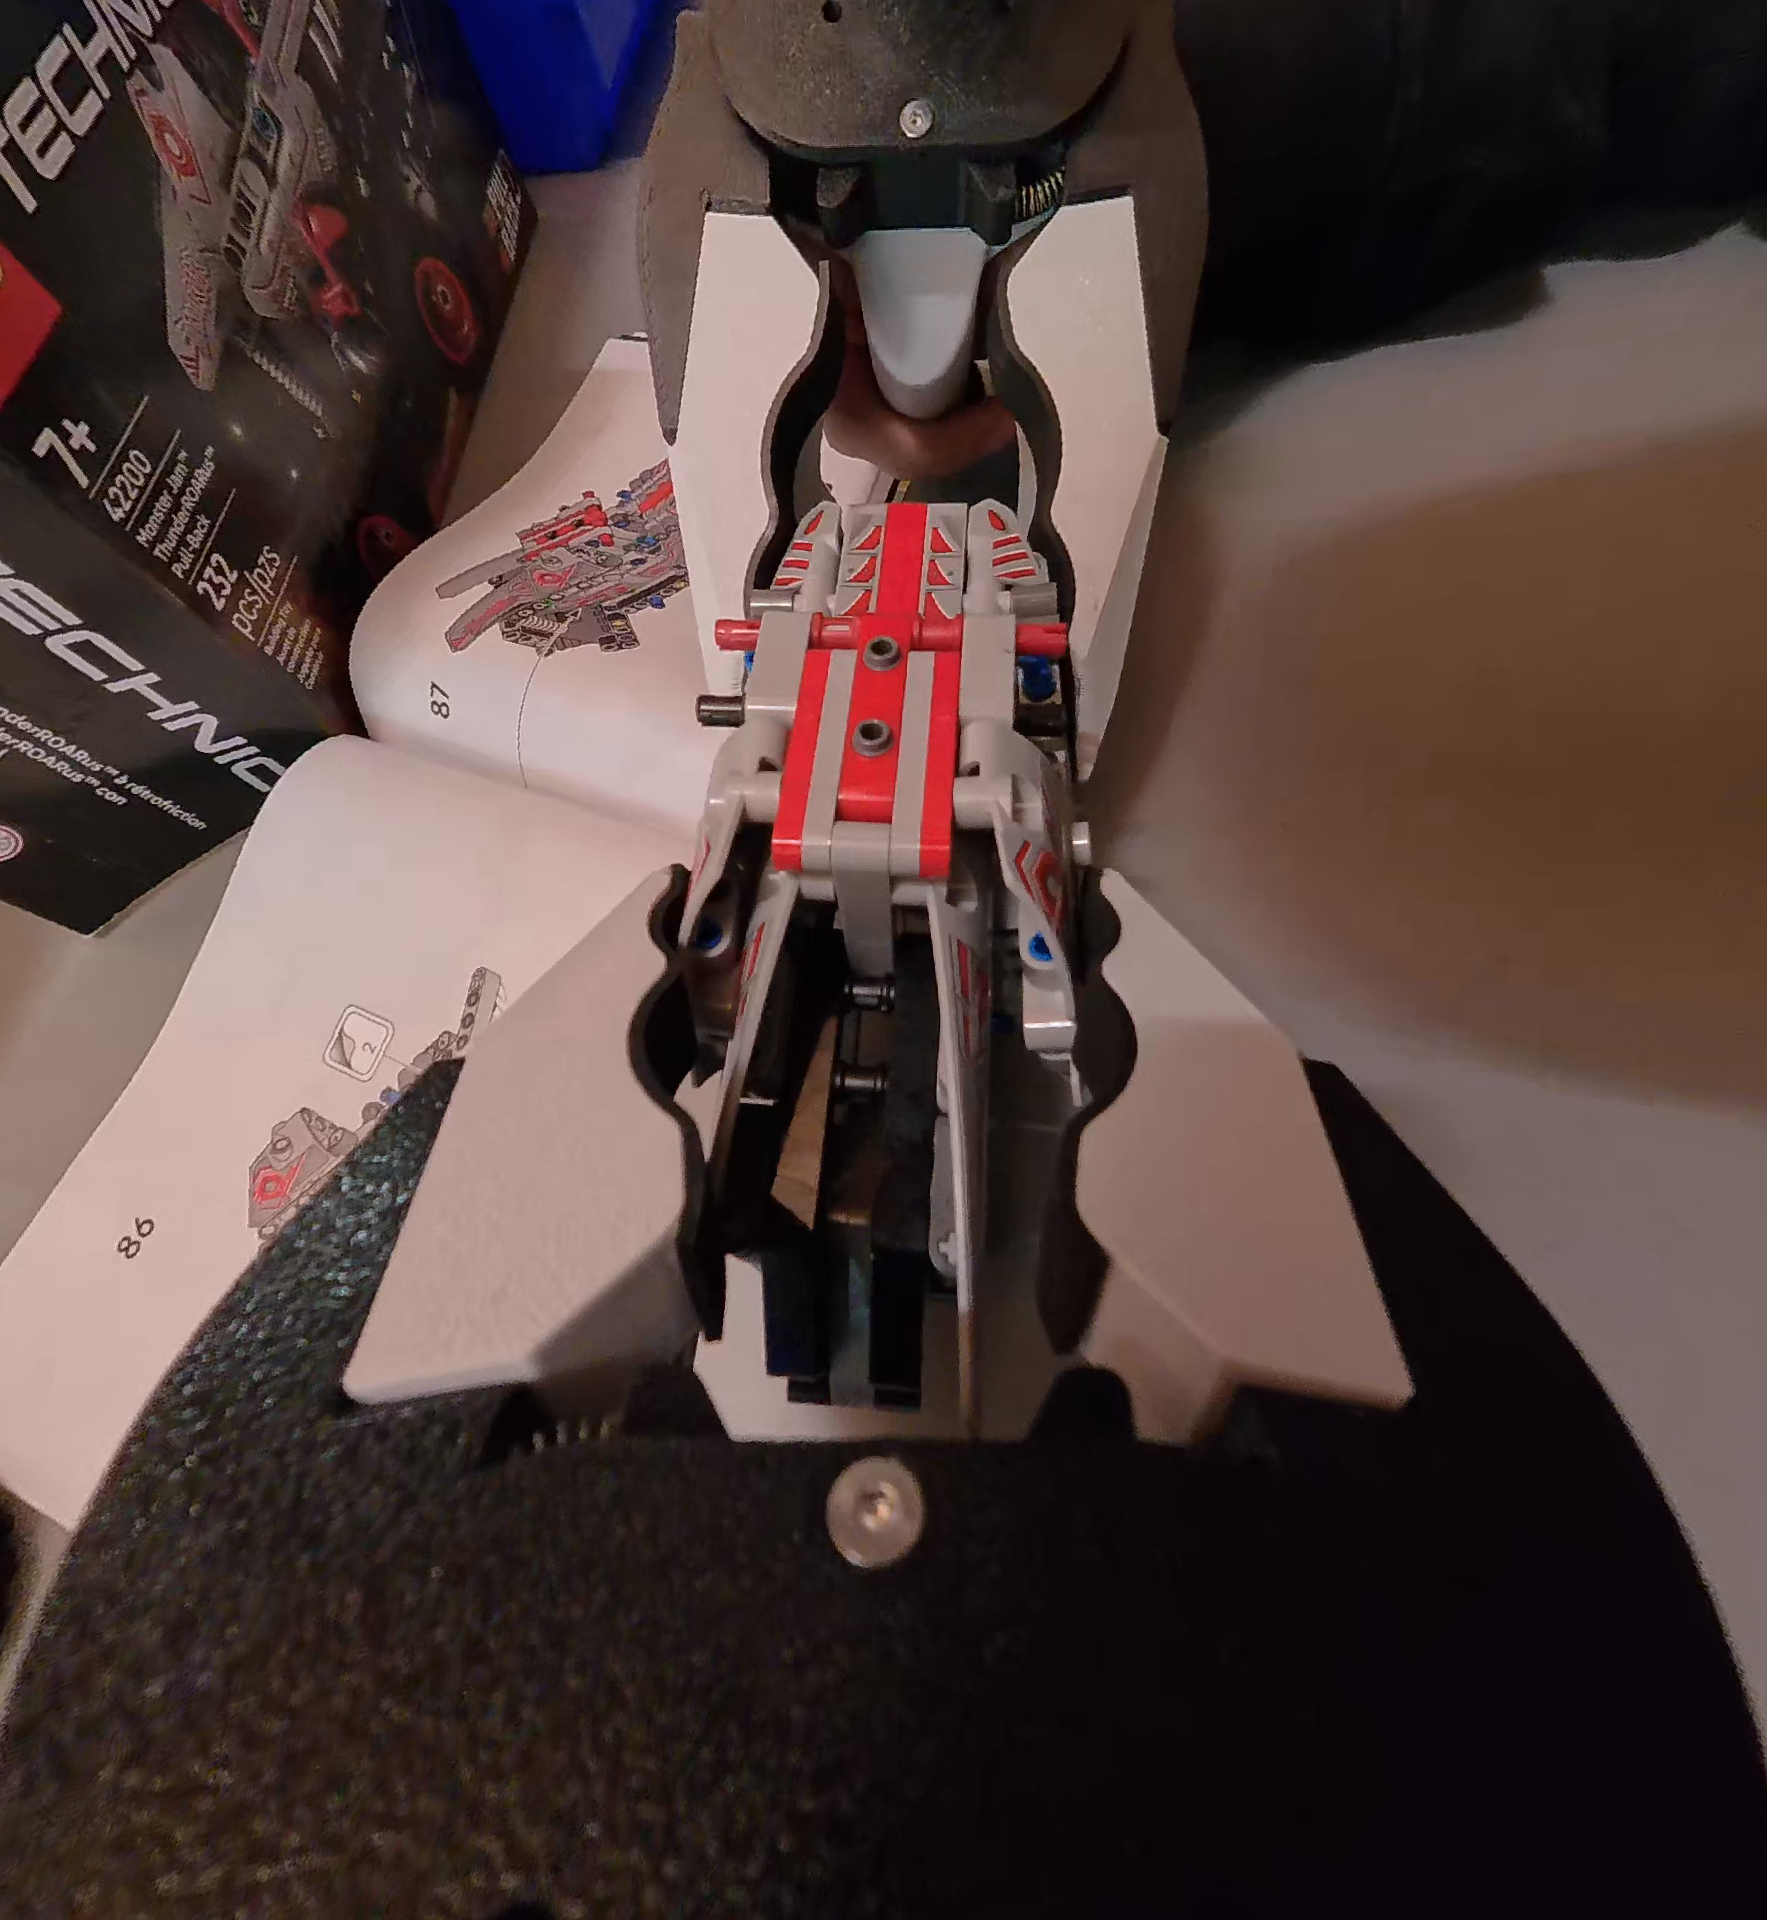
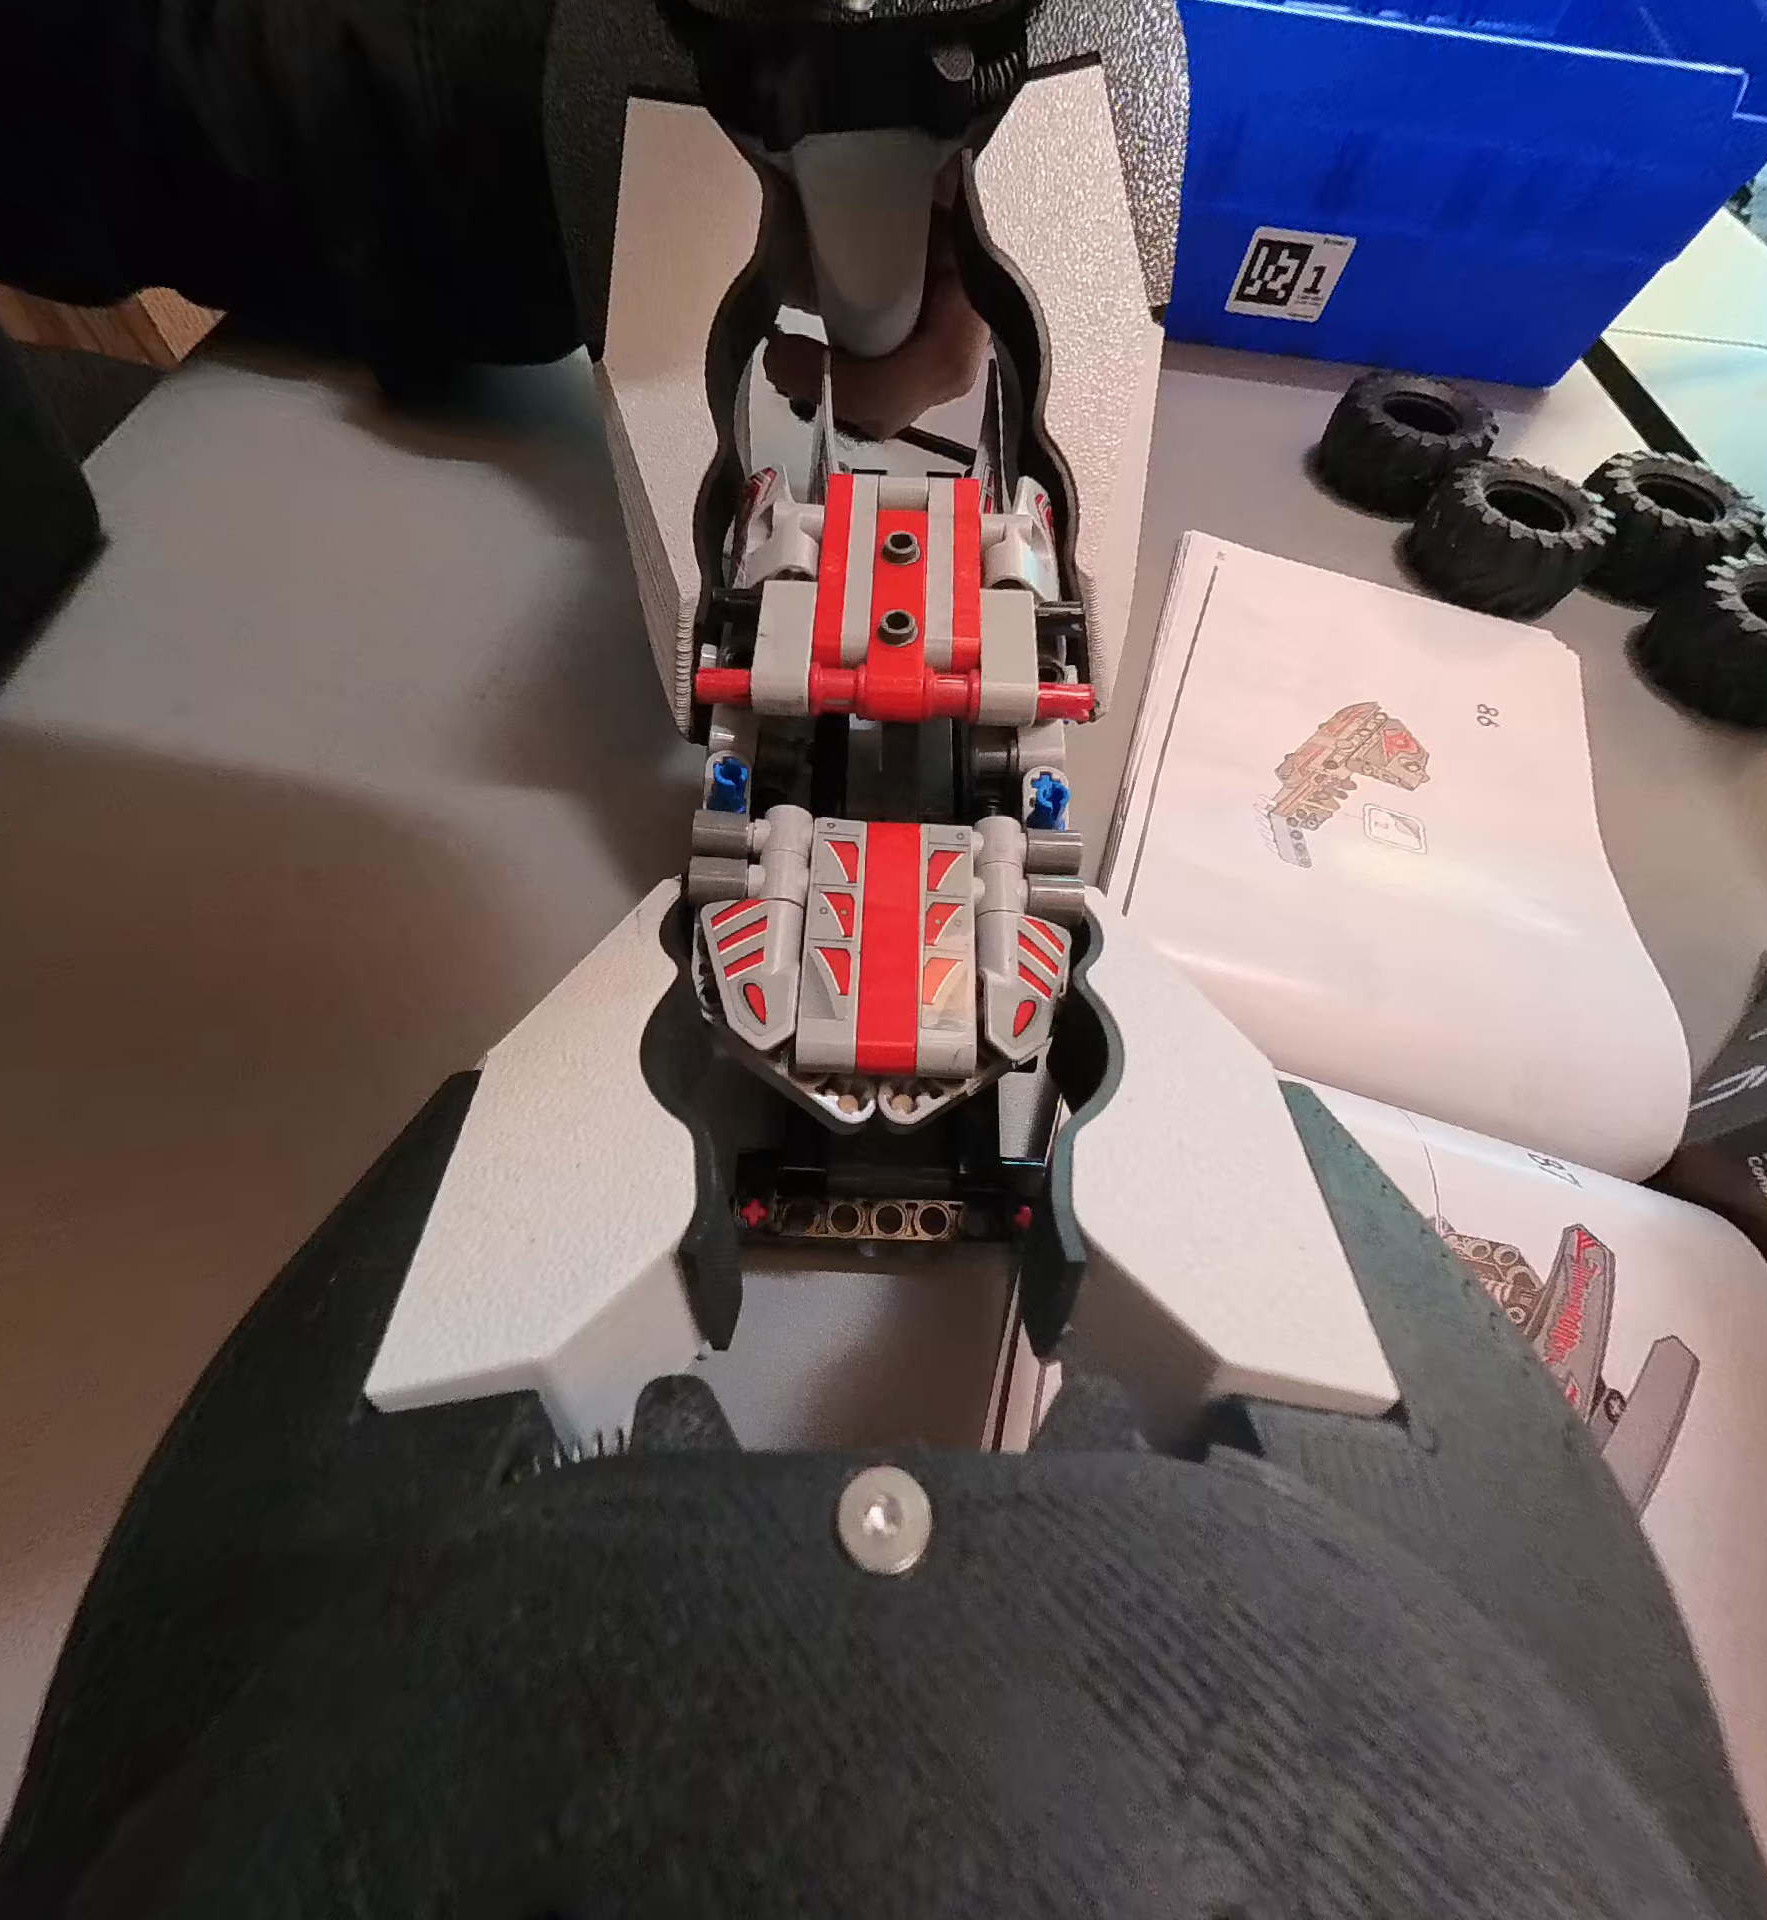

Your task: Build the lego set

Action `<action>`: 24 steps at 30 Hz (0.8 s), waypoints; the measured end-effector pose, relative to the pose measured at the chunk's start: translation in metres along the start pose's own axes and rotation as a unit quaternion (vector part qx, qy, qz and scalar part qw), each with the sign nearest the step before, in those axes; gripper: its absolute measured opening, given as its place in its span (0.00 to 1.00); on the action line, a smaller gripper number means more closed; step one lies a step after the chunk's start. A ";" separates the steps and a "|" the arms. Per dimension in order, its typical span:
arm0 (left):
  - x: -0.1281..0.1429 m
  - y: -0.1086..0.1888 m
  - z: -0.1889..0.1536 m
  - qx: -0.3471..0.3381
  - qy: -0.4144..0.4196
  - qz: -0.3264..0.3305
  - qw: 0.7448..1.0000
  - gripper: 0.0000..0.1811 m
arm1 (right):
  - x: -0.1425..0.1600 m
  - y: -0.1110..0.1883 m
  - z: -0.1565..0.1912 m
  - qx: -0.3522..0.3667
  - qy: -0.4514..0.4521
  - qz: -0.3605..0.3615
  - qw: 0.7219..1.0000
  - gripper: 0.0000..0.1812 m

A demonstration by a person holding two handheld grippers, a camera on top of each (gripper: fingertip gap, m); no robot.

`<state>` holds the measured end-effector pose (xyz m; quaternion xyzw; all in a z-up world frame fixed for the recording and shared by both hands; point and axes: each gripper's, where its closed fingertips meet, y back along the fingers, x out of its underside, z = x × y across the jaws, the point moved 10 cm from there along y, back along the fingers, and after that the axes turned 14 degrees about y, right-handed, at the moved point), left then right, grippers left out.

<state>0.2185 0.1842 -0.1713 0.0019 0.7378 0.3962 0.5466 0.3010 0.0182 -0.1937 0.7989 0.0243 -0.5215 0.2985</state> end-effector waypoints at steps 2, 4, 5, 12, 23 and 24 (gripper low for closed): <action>0.000 0.000 0.001 0.002 0.002 0.000 1.000 0.39 | 0.000 0.000 0.000 -0.001 -0.002 0.000 1.000 0.37; 0.001 0.000 0.001 0.003 0.003 -0.002 1.000 0.39 | 0.000 0.000 -0.001 -0.003 -0.004 0.001 1.000 0.37; 0.001 0.000 0.001 0.002 0.002 -0.001 1.000 0.40 | 0.000 0.000 -0.001 -0.004 -0.005 0.000 1.000 0.37; 0.000 0.000 0.002 0.008 0.021 0.000 1.000 0.40 | 0.001 0.000 -0.003 -0.017 -0.030 -0.003 0.999 0.38; 0.002 -0.004 -0.010 -0.034 0.011 0.026 0.999 0.44 | 0.004 -0.005 0.008 0.028 0.031 0.066 0.997 0.42; 0.001 -0.004 -0.010 -0.034 0.015 0.027 0.999 0.44 | 0.004 -0.004 0.010 0.036 0.041 0.065 0.996 0.41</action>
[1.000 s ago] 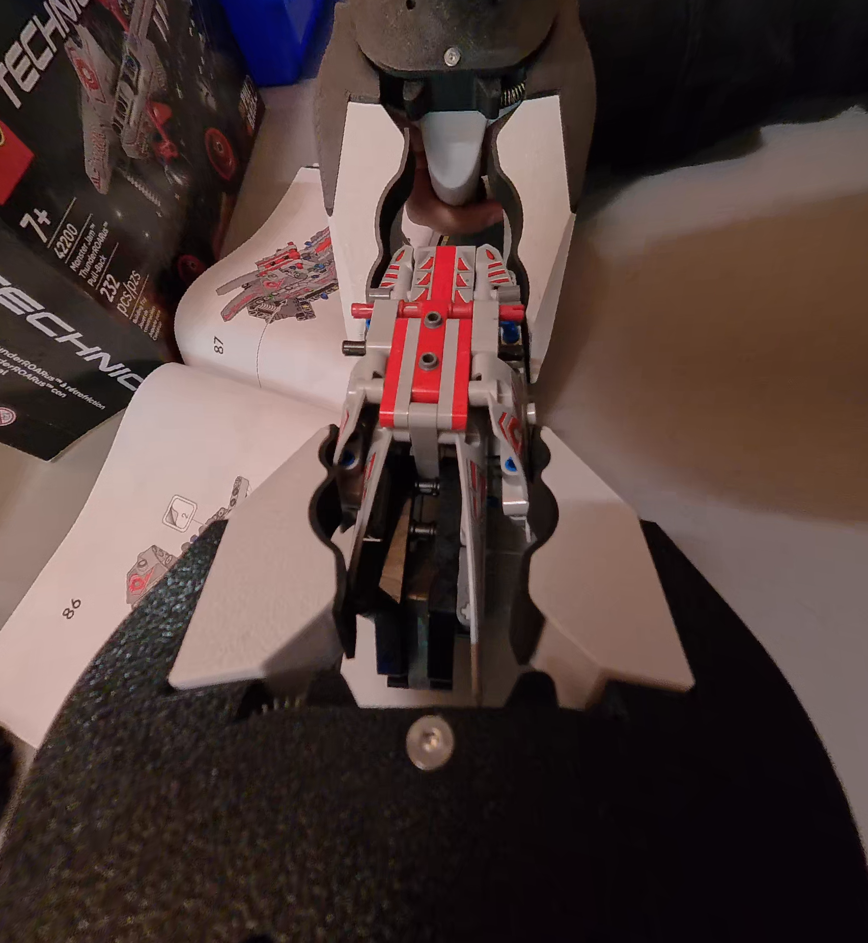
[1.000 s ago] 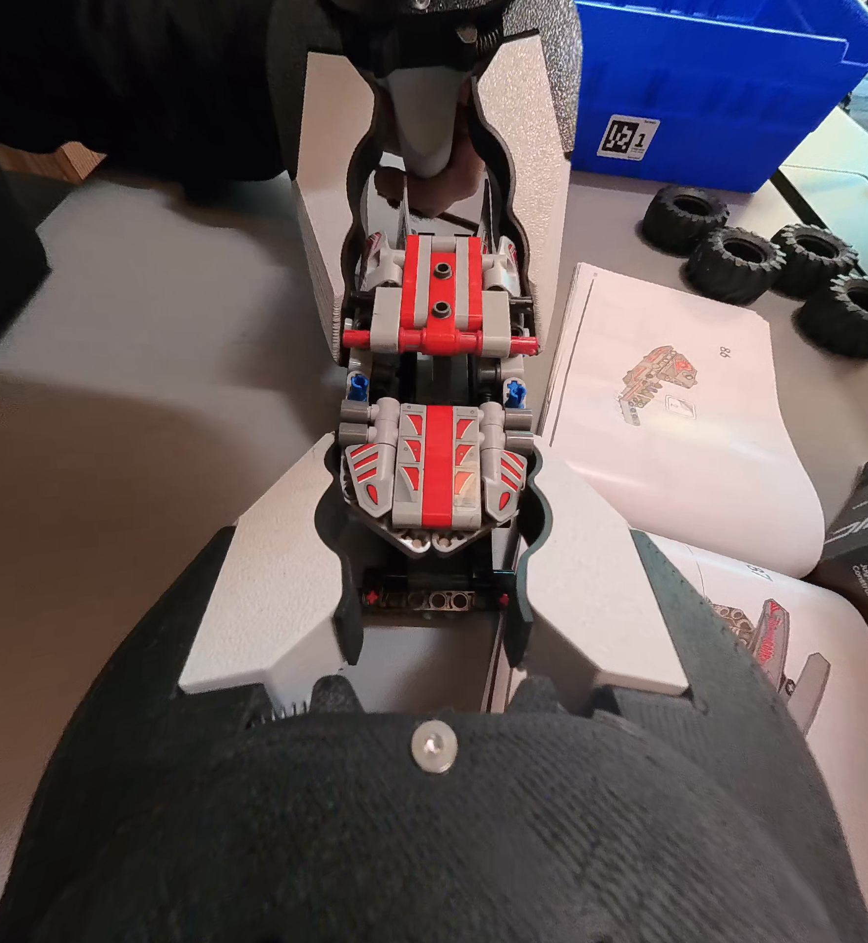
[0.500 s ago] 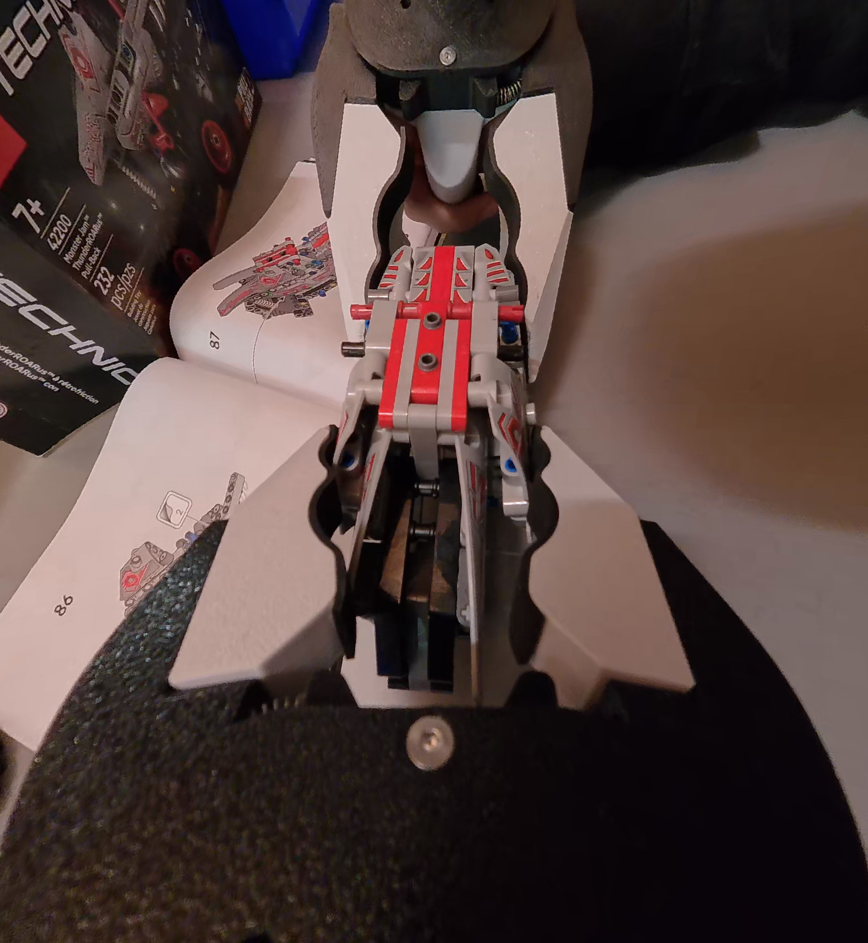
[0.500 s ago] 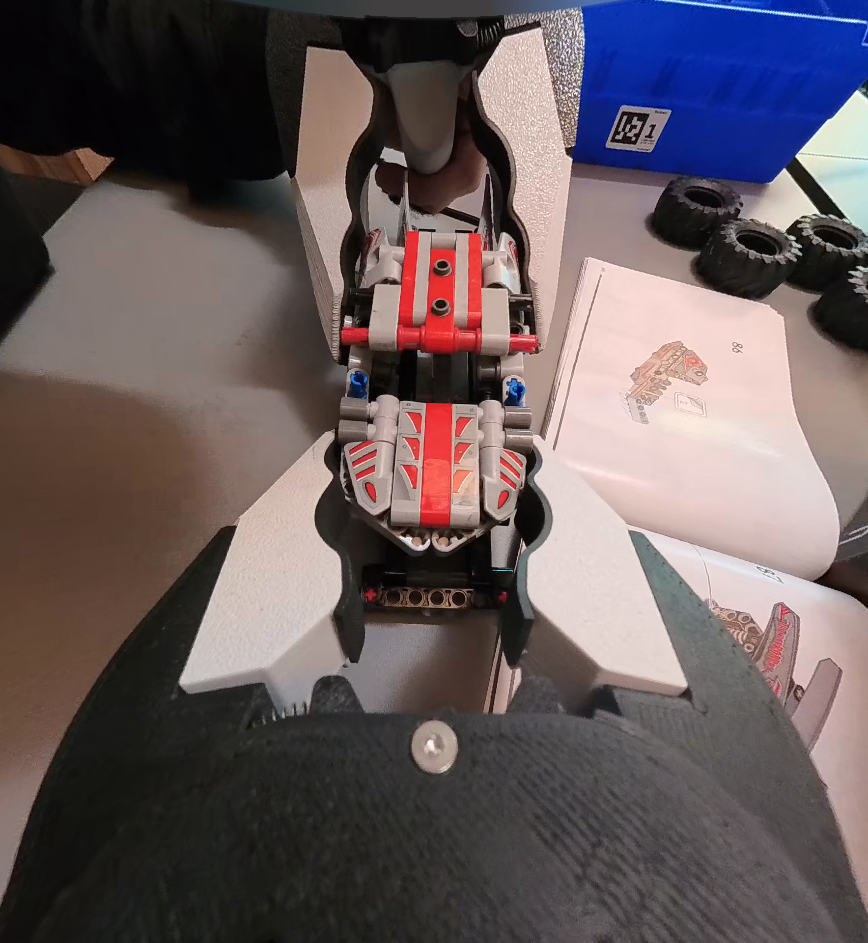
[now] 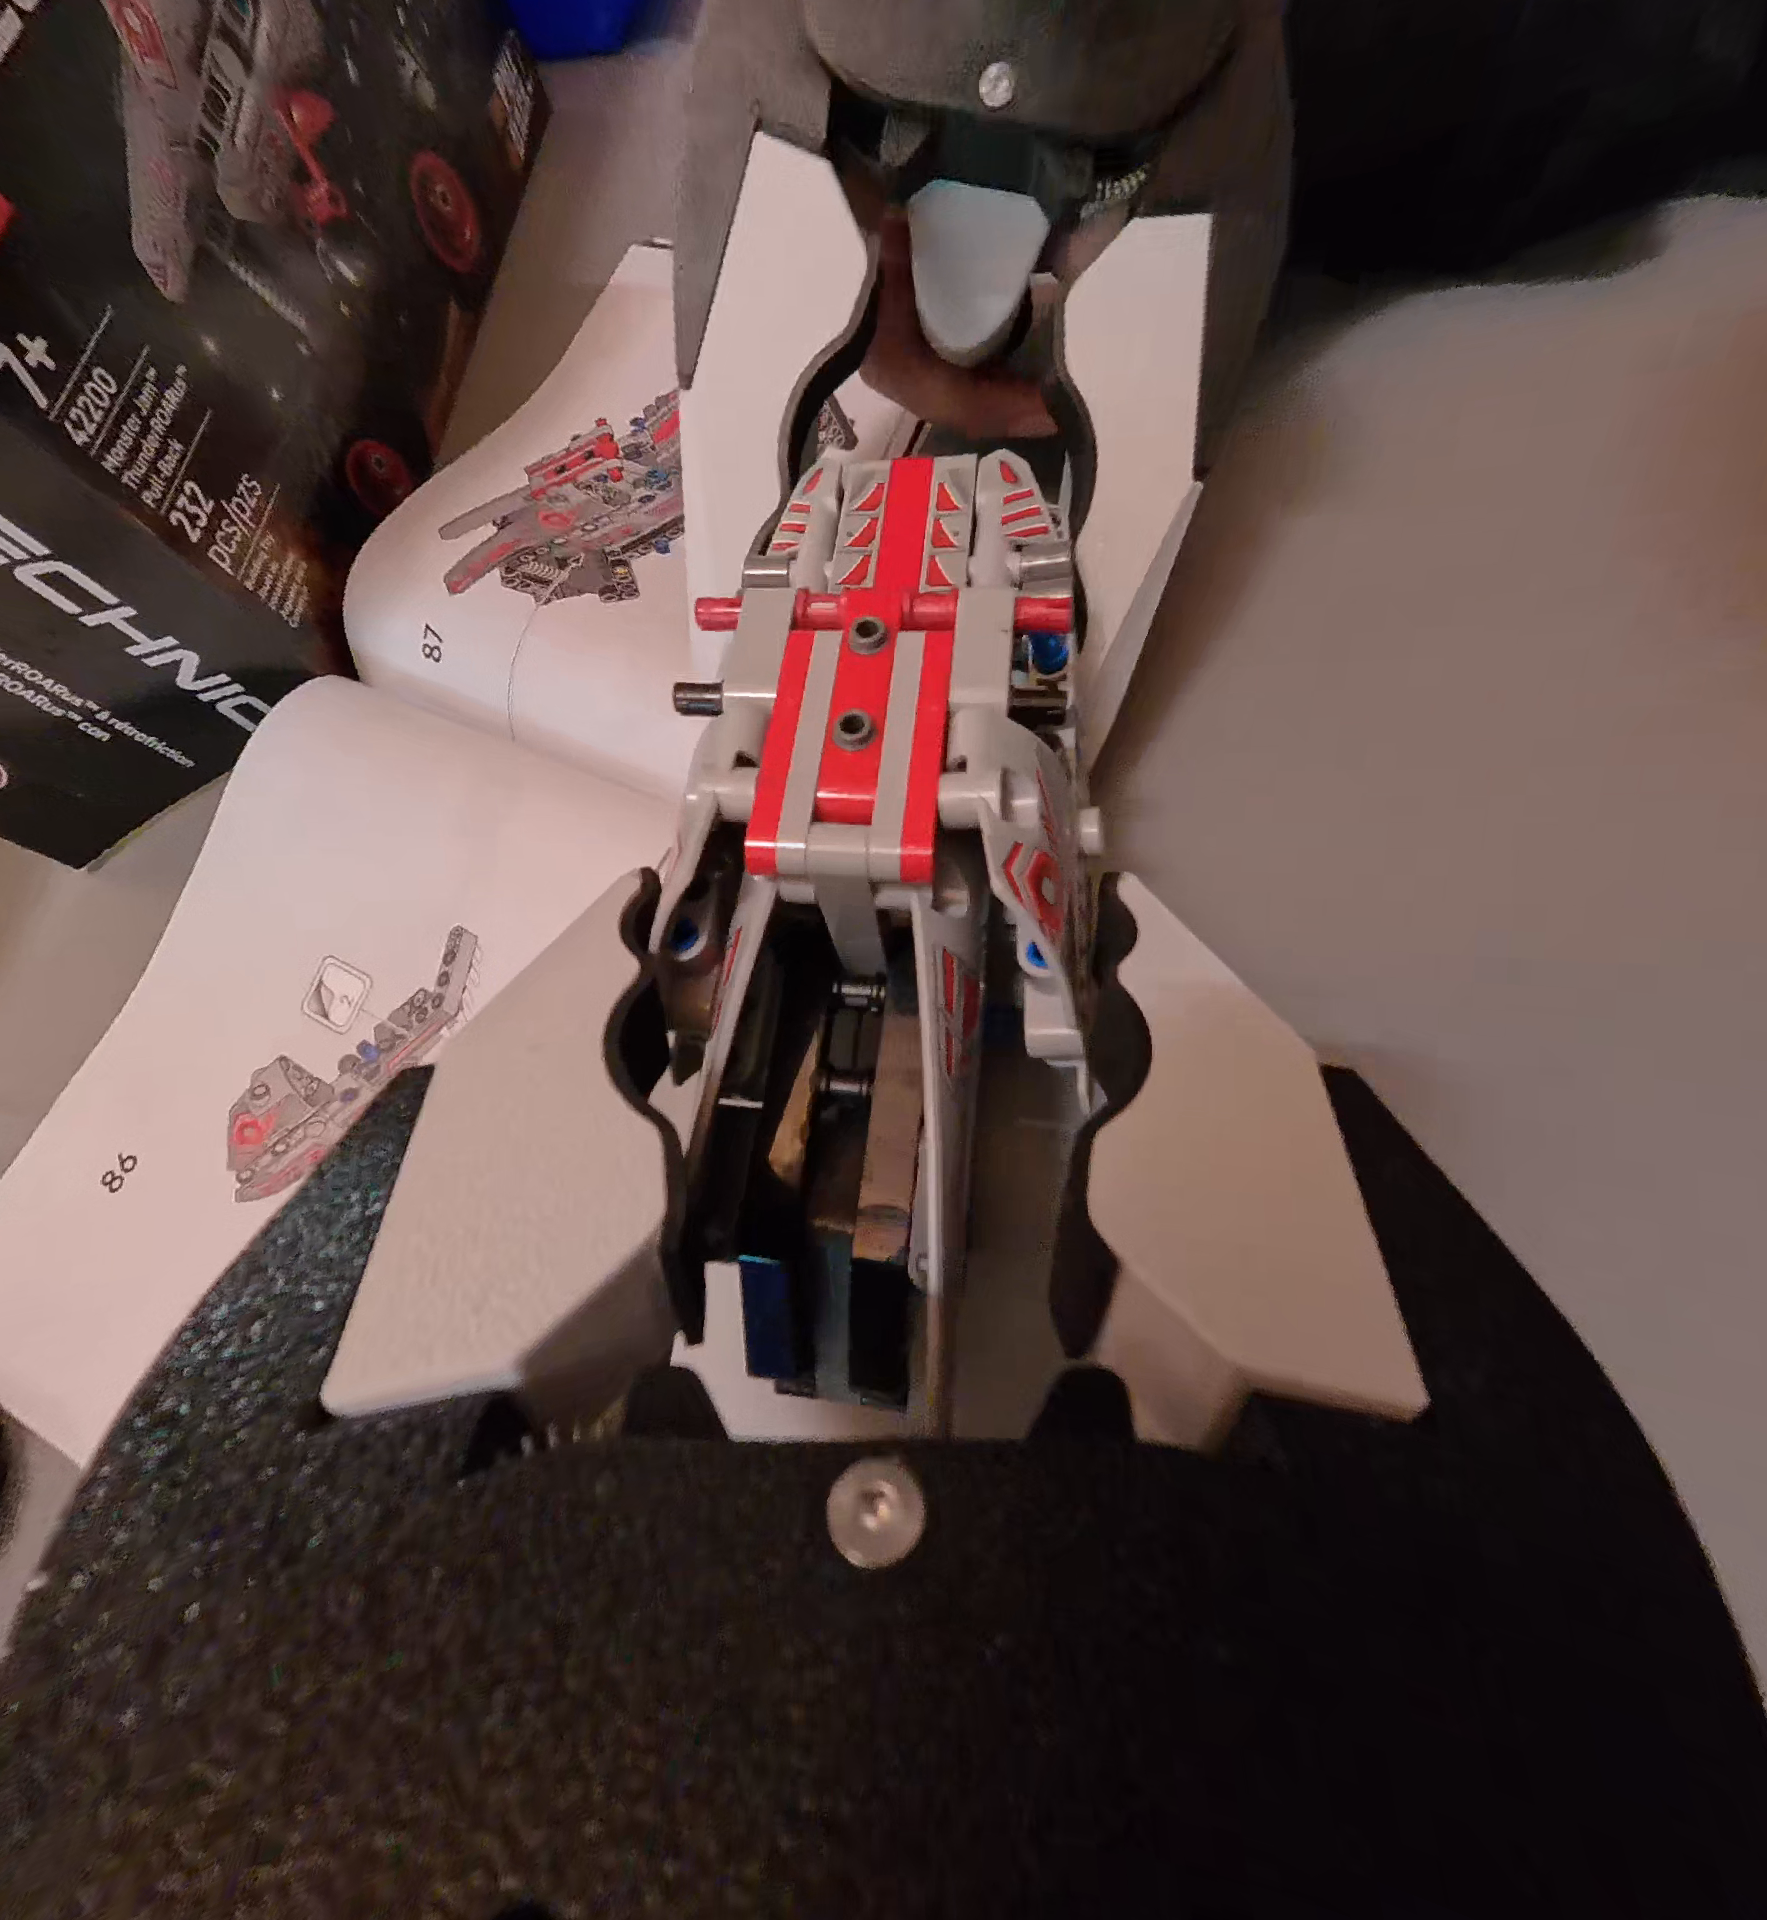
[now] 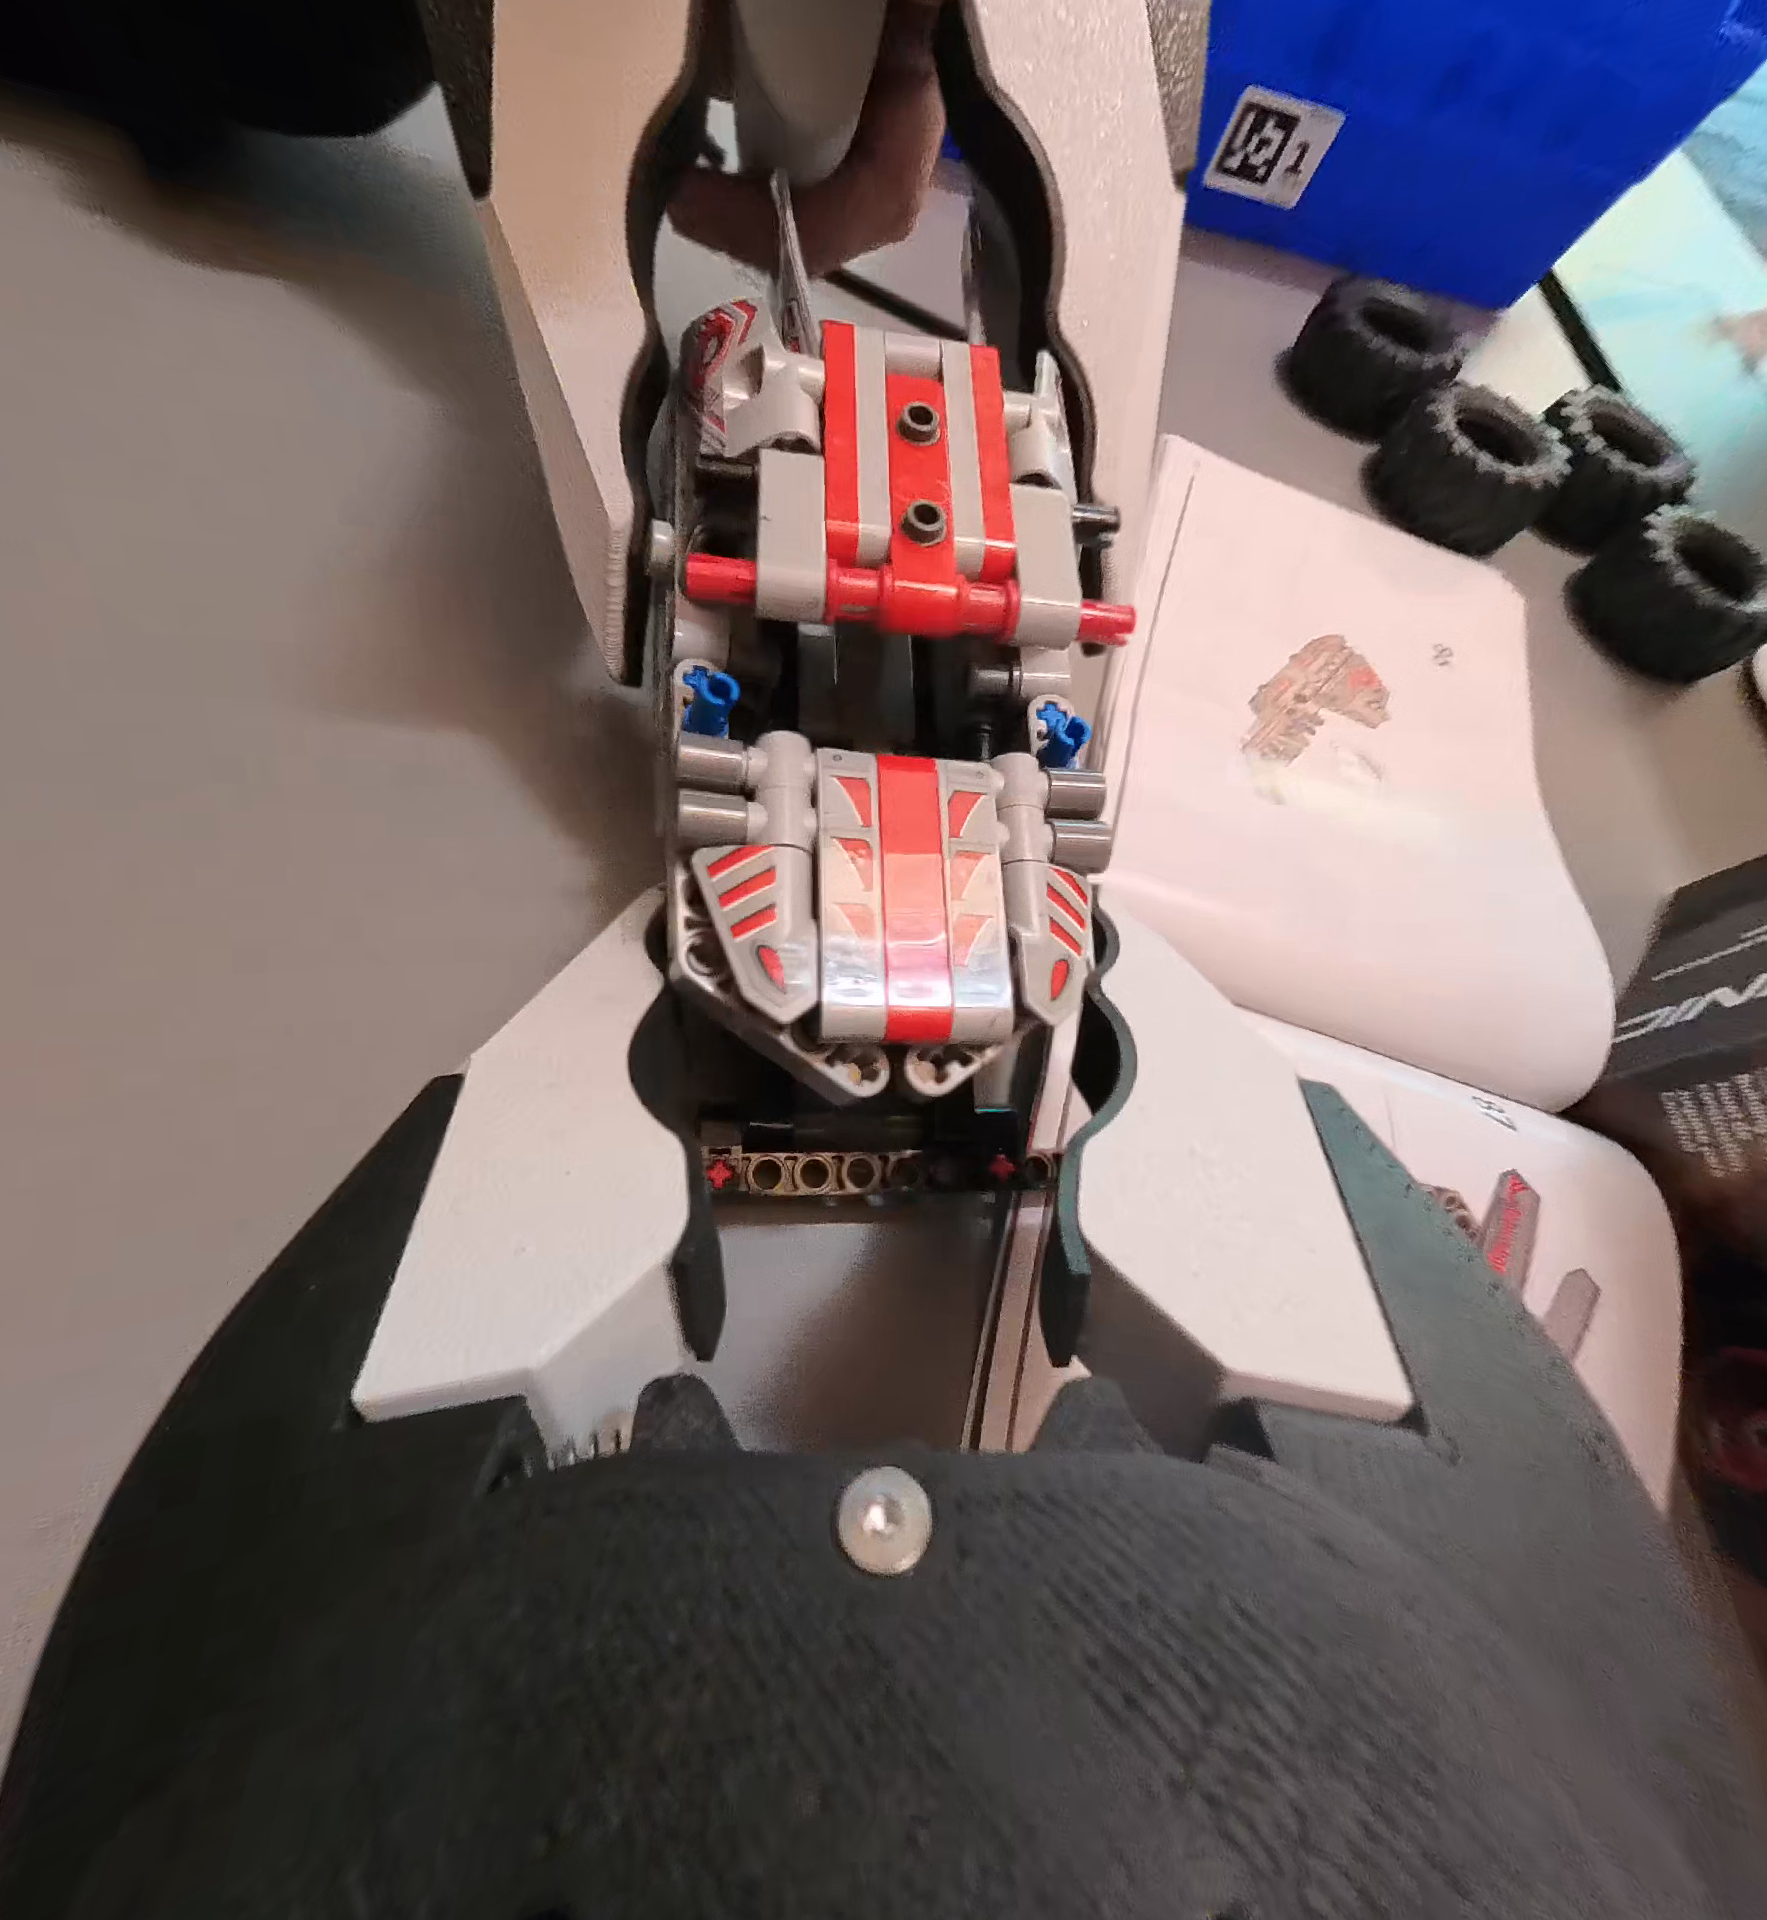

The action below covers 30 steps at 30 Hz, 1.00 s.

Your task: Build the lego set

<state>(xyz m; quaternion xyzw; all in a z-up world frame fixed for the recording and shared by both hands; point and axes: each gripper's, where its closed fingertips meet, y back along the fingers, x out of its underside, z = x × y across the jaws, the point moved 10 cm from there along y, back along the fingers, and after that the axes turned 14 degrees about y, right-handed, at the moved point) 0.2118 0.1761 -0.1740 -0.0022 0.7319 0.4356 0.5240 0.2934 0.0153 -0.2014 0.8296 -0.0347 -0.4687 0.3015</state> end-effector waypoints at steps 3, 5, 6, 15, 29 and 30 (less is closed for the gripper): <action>-0.001 0.001 0.001 0.022 0.013 0.013 1.000 0.43 | -0.001 0.006 0.004 0.009 0.000 -0.016 1.000 0.38; -0.001 0.001 0.004 0.050 0.023 0.016 0.998 0.43 | -0.002 0.011 0.007 -0.014 -0.015 -0.038 0.999 0.40; 0.000 0.001 0.007 0.060 0.029 0.016 0.998 0.43 | -0.001 0.016 0.007 -0.022 -0.014 -0.035 0.999 0.41; -0.003 0.001 0.023 0.124 0.071 0.024 0.989 0.43 | -0.008 0.036 0.018 0.161 0.213 0.095 0.959 0.30; 0.001 -0.006 0.034 0.379 0.344 0.057 0.857 0.40 | -0.024 0.033 0.036 0.084 0.205 -0.049 0.974 0.19; 0.004 -0.009 0.037 0.384 0.373 0.066 0.842 0.40 | -0.021 0.031 0.035 0.078 0.187 -0.046 0.978 0.19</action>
